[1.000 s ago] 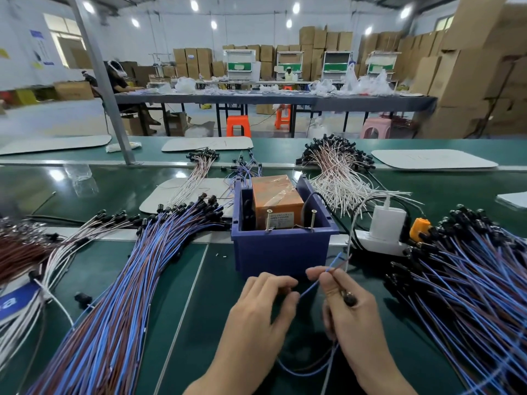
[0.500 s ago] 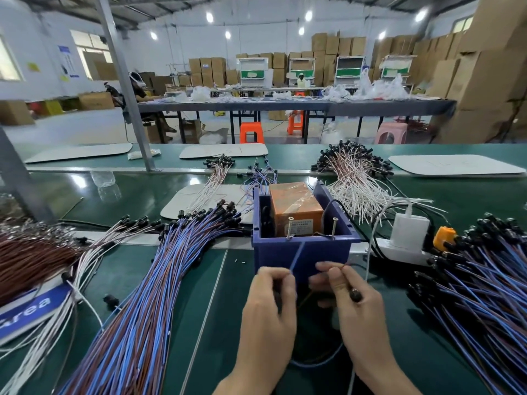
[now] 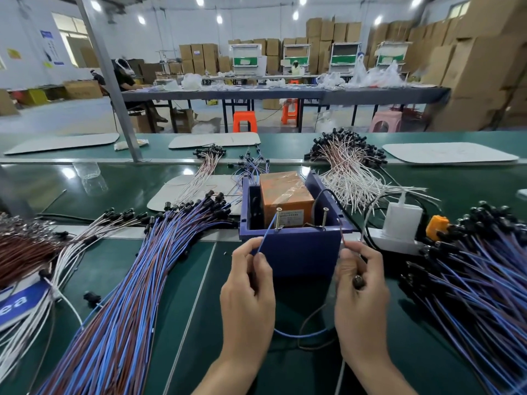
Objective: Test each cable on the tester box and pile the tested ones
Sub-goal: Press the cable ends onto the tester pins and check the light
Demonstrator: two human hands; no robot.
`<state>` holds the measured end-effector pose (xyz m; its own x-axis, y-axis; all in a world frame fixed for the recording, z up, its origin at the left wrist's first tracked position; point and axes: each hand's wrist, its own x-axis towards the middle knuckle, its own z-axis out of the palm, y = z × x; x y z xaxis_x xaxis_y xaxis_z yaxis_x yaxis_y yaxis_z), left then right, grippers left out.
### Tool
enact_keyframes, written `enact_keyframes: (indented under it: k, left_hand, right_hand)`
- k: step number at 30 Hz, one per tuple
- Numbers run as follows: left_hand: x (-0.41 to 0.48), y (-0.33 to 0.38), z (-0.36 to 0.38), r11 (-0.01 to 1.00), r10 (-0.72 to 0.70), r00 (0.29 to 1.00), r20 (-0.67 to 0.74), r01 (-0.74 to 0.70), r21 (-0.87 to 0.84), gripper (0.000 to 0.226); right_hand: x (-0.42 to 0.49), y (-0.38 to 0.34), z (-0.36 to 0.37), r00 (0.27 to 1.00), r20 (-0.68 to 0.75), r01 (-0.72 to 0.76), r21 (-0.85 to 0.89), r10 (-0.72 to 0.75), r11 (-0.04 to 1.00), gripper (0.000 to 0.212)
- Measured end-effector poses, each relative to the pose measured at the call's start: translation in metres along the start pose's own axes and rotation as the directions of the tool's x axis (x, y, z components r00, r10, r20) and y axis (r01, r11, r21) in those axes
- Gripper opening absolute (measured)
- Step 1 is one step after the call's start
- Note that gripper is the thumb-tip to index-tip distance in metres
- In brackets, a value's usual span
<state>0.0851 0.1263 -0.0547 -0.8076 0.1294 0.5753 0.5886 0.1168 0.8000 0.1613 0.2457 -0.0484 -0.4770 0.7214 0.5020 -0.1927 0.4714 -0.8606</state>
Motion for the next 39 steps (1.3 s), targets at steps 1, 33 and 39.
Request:
enact_keyframes:
  k: [1, 33, 39]
  left_hand:
    - [-0.001, 0.000, 0.000, 1.000, -0.002, 1.000, 0.007, 0.002, 0.004, 0.017]
    - [0.001, -0.003, -0.001, 0.999, -0.033, 0.997, 0.063, 0.036, -0.039, 0.013]
    - [0.001, -0.006, -0.001, 0.999, -0.032, 0.997, 0.066, 0.034, -0.024, 0.017]
  right_hand:
    - [0.000, 0.001, 0.000, 1.000, 0.007, -0.007, 0.001, 0.007, 1.000, 0.010]
    - [0.007, 0.005, 0.005, 0.997, 0.055, -0.064, 0.122, 0.058, 0.990, 0.017]
    - [0.004, 0.001, -0.001, 0.971, 0.135, -0.227, 0.262, 0.197, 0.938, 0.036]
